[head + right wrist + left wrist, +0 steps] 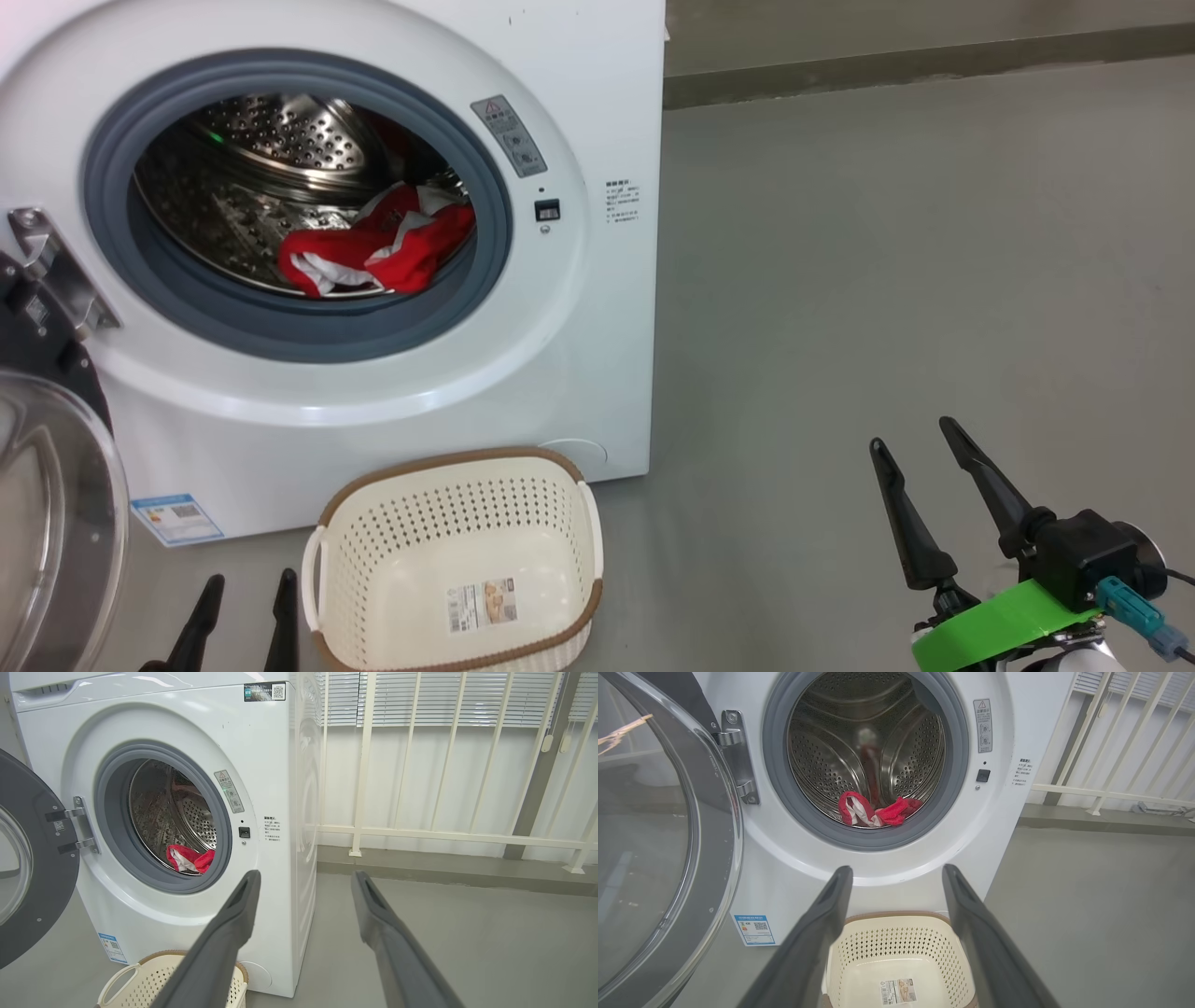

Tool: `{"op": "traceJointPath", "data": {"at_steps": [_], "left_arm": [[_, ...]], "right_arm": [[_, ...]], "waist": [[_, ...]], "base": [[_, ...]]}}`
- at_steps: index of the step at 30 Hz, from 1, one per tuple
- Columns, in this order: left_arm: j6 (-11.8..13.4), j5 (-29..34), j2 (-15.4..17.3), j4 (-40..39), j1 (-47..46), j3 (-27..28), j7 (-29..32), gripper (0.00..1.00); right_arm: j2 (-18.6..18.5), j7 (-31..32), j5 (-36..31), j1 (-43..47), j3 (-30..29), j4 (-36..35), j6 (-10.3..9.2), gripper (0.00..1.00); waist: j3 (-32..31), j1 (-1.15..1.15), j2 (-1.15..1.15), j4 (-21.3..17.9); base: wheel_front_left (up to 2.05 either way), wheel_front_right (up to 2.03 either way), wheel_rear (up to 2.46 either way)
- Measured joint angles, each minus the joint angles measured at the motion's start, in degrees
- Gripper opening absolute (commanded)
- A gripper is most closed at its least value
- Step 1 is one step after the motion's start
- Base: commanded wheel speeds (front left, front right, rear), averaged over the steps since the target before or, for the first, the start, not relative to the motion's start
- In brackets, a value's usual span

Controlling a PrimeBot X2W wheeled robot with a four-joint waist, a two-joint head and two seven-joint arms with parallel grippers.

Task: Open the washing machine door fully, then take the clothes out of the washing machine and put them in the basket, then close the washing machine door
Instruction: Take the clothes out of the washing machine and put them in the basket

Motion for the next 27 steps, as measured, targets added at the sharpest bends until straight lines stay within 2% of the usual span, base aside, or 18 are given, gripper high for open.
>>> {"op": "traceJointPath", "data": {"at_steps": [15,27], "left_arm": [[0.14,-1.2,-1.33,-0.52,-0.02,1.47,0.0,1.0],[0.08,-1.21,-1.34,-0.47,-0.02,1.01,0.0,1.0]], "right_arm": [[-0.4,0.0,0.0,-0.01,0.4,0.49,0.0,1.0],[-0.69,0.0,0.0,-0.02,0.75,0.57,0.0,1.0]], "waist": [[0.0,0.0,0.0,-0.07],[0.06,0.0,0.0,0.26]], "base": [[1.75,-1.75,0.0],[0.36,-0.36,0.0]]}}
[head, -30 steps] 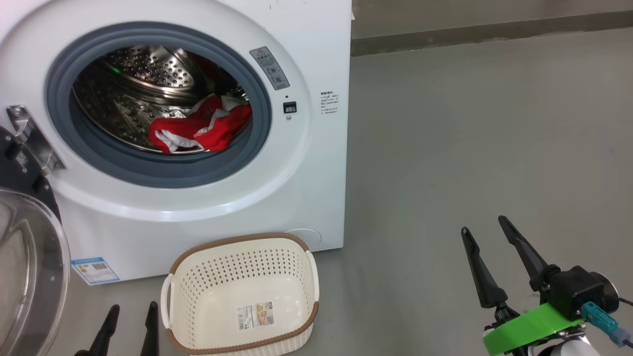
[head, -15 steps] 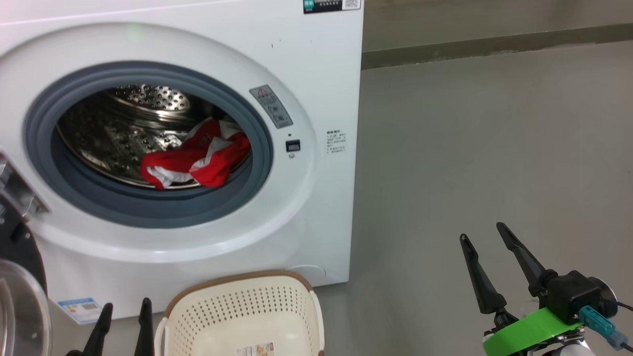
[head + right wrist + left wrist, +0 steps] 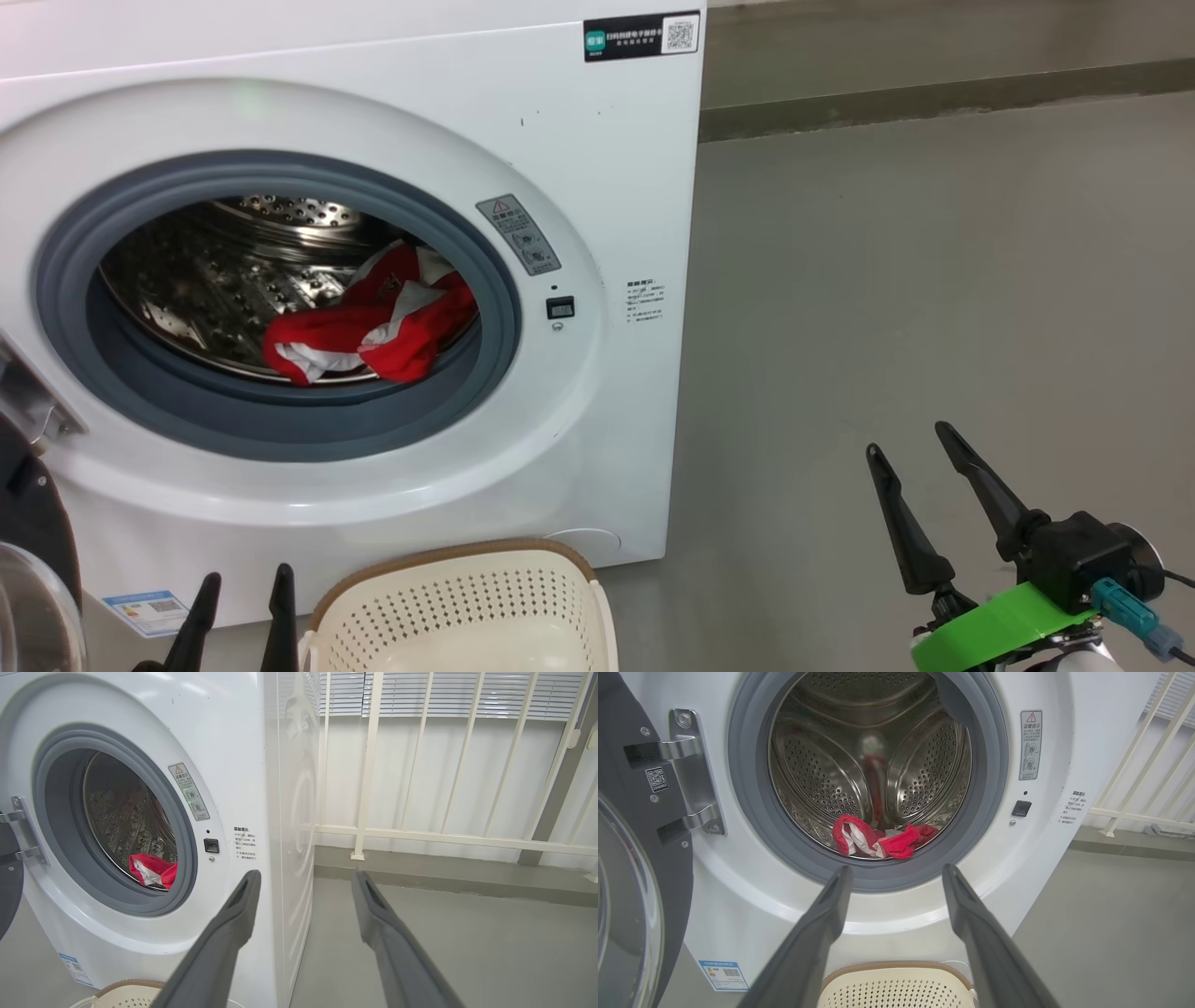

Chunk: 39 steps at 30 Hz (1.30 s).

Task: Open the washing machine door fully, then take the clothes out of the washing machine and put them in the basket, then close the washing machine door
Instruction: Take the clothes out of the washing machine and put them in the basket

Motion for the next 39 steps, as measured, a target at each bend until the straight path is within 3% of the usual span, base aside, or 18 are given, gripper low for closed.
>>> {"op": "traceJointPath", "data": {"at_steps": [22,32,39], "left_arm": [[1.13,0.02,-0.18,-0.33,-0.59,0.4,0.0,1.0],[1.38,-0.41,-0.38,1.01,-7.14,-0.19,0.01,1.0],[3.37,0.04,-0.54,3.38,-14.32,-0.88,0.02,1.0]], "right_arm": [[-0.02,0.0,0.01,0.0,0.33,0.08,0.0,1.0],[0.22,0.0,0.0,-0.4,0.4,-0.26,0.0,1.0],[0.33,0.0,-0.02,-3.98,0.71,-0.92,0.0,1.0]], "waist": [[0.94,0.0,0.0,0.14],[3.72,0.0,0.0,1.01],[7.75,0.0,0.0,1.59]], "base": [[0.0,0.0,0.0],[0.0,0.0,0.0],[0.0,0.0,0.0]]}}
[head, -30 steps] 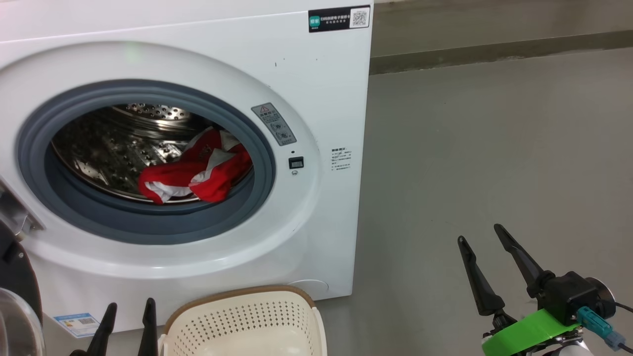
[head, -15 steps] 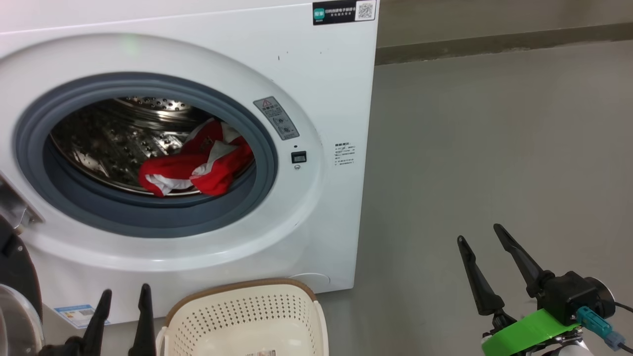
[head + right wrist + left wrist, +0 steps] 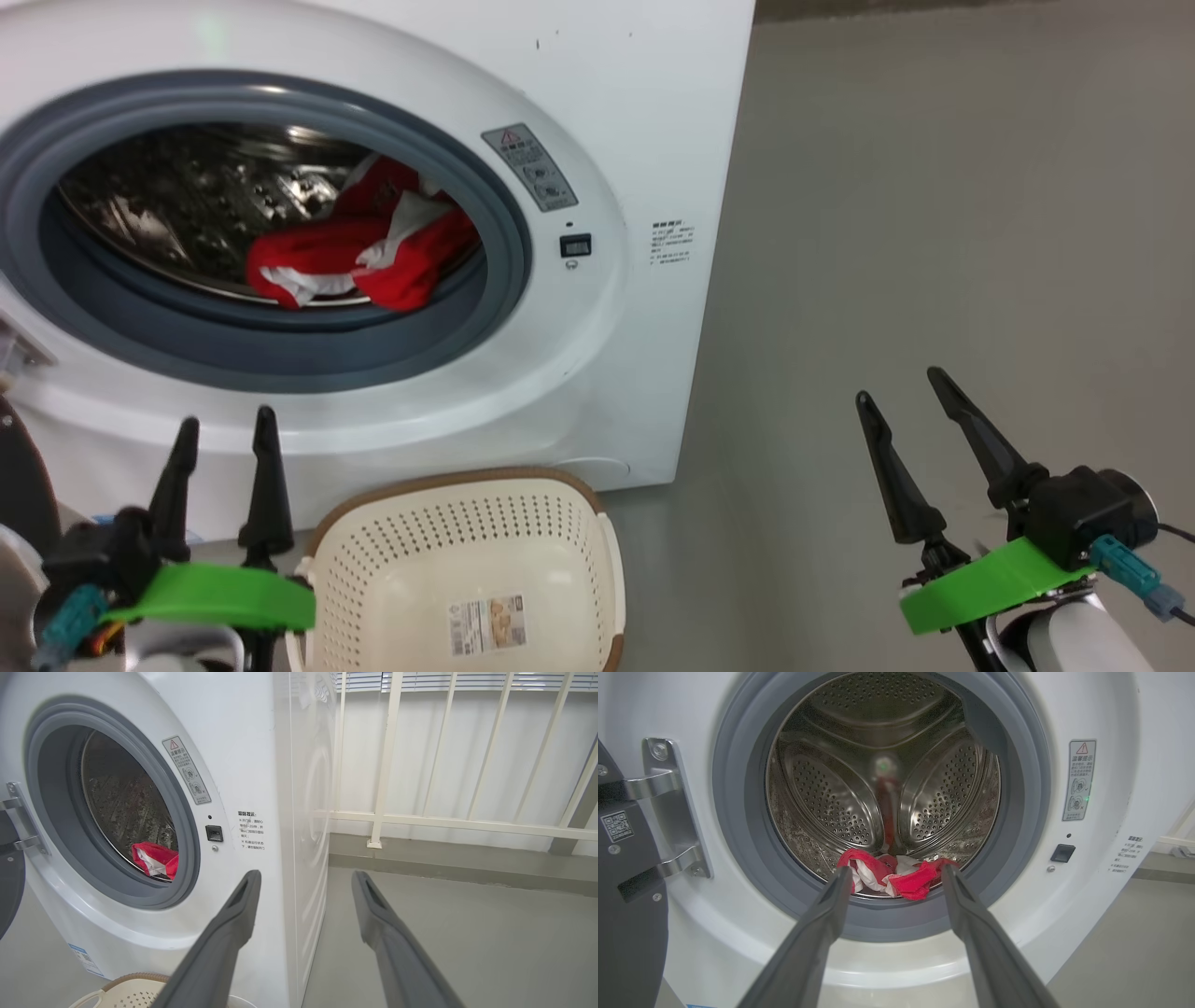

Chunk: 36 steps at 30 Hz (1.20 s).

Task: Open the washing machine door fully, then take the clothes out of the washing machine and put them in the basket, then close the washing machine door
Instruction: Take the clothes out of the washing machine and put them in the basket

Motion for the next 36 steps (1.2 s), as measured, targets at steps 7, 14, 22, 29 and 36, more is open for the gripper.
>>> {"op": "traceJointPath", "data": {"at_steps": [7,14,22,29,36], "left_arm": [[0.66,0.0,-0.03,6.36,-10.87,-0.31,0.1,1.0],[0.65,0.07,0.89,12.32,-20.3,-0.56,0.08,1.0],[0.26,0.05,1.91,18.72,-30.98,-0.24,-0.05,1.0],[0.43,1.2,2.64,22.67,-37.88,0.12,-0.27,1.0],[1.52,3.21,4.99,29.21,-45.96,0.4,-0.29,1.0]], "right_arm": [[-0.41,0.0,-0.09,-4.0,0.19,-0.62,0.0,1.0],[-1.04,0.0,-0.14,-6.87,0.21,-0.85,0.0,1.0],[-1.51,0.0,-0.15,-9.87,0.3,-1.59,0.0,1.0],[-1.57,0.0,-0.16,-11.98,1.0,-1.92,0.0,1.0],[-1.56,0.0,-0.16,-14.56,2.03,-2.11,0.0,1.0]], "waist": [[5.49,0.0,0.0,0.33],[10.16,0.0,0.0,0.2],[15.34,0.0,0.0,-0.43],[19.3,0.0,0.0,-1.04],[23.87,0.0,0.0,-1.98]], "base": [[0.0,0.0,0.0],[0.0,0.0,0.0],[0.0,0.0,0.0],[0.0,0.0,0.0],[0.0,0.0,0.0]]}}
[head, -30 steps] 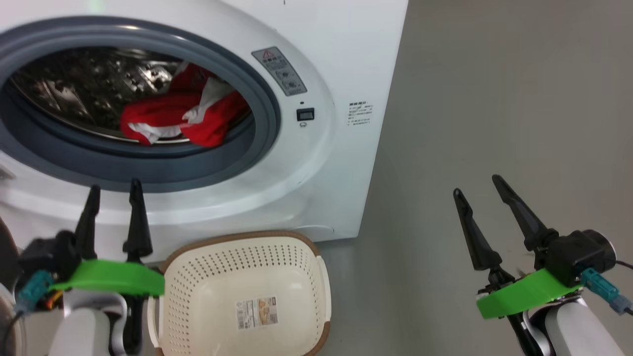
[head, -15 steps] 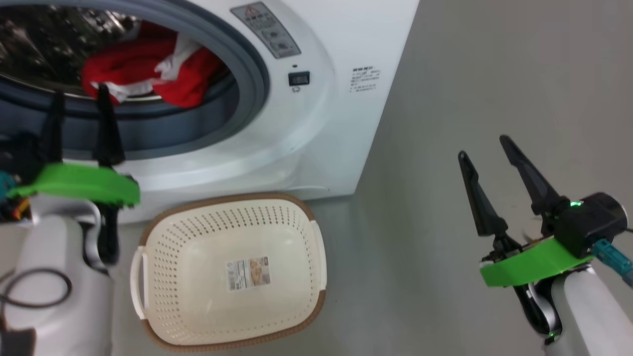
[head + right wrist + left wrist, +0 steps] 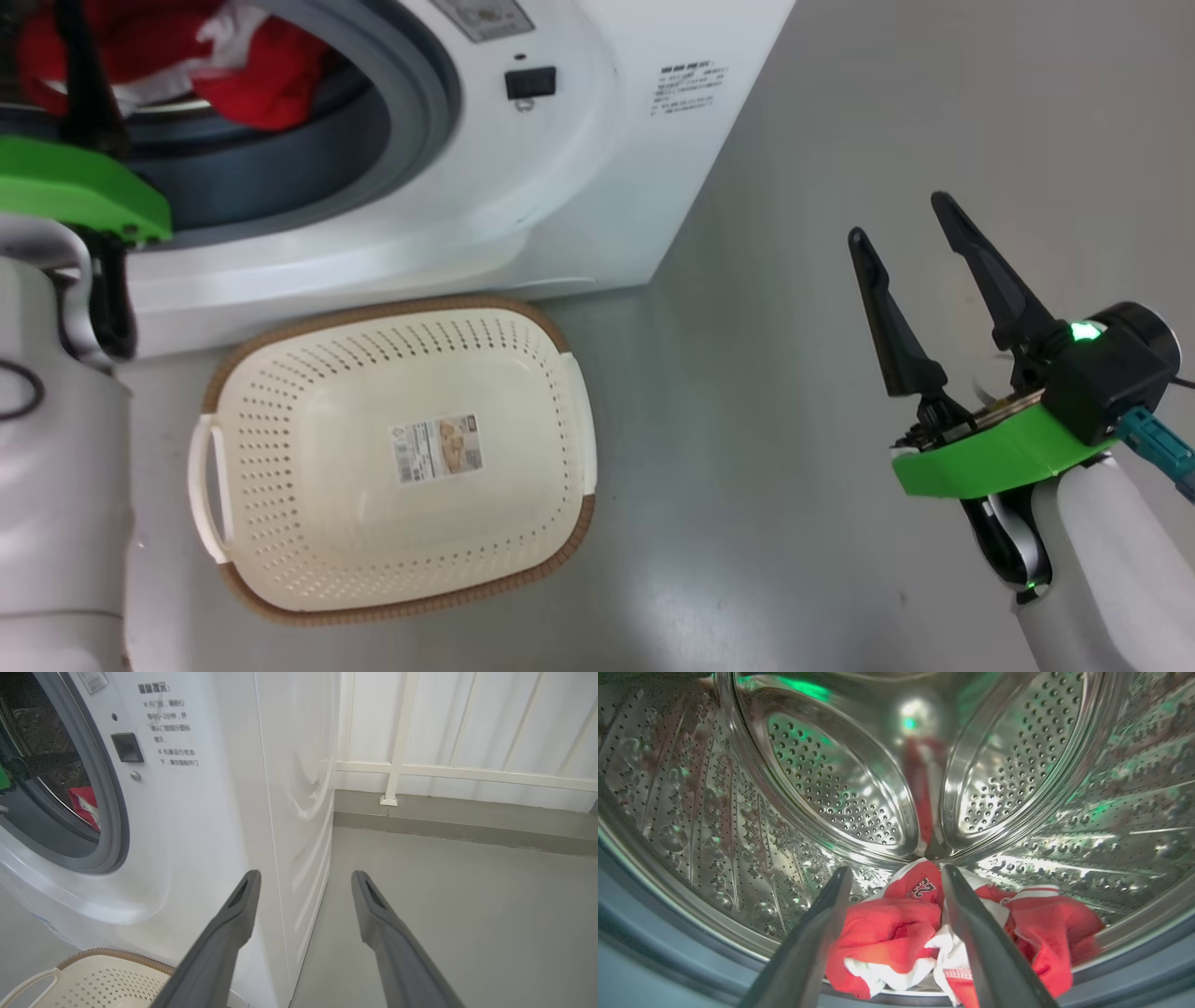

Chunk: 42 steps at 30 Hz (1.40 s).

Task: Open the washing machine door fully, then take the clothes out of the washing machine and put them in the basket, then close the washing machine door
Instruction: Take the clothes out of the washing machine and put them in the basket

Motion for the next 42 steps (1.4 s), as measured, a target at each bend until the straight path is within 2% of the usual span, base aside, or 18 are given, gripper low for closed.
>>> {"op": "traceJointPath", "data": {"at_steps": [4,9,18,19,20,21,28,42], "left_arm": [[1.67,1.76,1.49,5.39,-3.74,-0.89,0.48,1.0],[5.26,5.23,3.15,10.16,-6.84,-3.09,2.04,1.0],[7.21,6.56,5.09,15.48,-9.28,-4.71,6.43,1.0],[7.3,6.62,5.27,15.67,-9.53,-4.83,6.45,0.63],[7.42,6.64,5.37,15.88,-9.71,-4.98,6.5,0.36],[7.42,6.62,5.37,16.05,-9.9,-5.09,6.49,0.0],[6.86,5.87,5.13,16.63,-10.2,-5.22,5.16,0.0],[2.76,0.18,3.19,13.19,-7.11,-2.25,0.59,0.0]], "right_arm": [[0.11,0.0,0.0,-1.35,0.41,0.03,0.0,1.0],[0.43,0.0,0.0,-2.58,1.02,0.26,0.0,1.0],[1.54,0.0,0.18,-4.24,2.13,0.68,0.0,1.0],[1.7,0.0,0.19,-4.27,2.15,0.68,0.0,1.0],[1.87,0.0,0.19,-4.27,2.18,0.74,0.0,1.0],[1.92,0.0,0.19,-4.27,2.18,0.77,0.0,1.0],[1.93,0.0,0.2,-4.27,1.9,1.2,0.0,1.0],[1.79,0.0,0.19,-4.09,1.55,1.93,0.0,1.0]], "waist": [[2.3,0.0,0.0,-0.62],[4.28,0.0,0.0,-1.42],[5.68,0.0,0.0,-2.89],[5.81,0.0,0.0,-3.03],[5.93,0.0,0.0,-3.15],[6.04,0.0,0.0,-3.24],[5.97,0.0,0.0,-3.25],[3.53,0.0,0.0,-1.69]], "base": [[0.0,0.0,0.0],[0.0,0.0,0.0],[0.0,0.0,0.0],[0.0,0.0,0.0],[0.0,0.0,0.0],[0.0,0.0,0.0],[0.0,0.0,0.0],[0.0,0.0,0.0]]}}
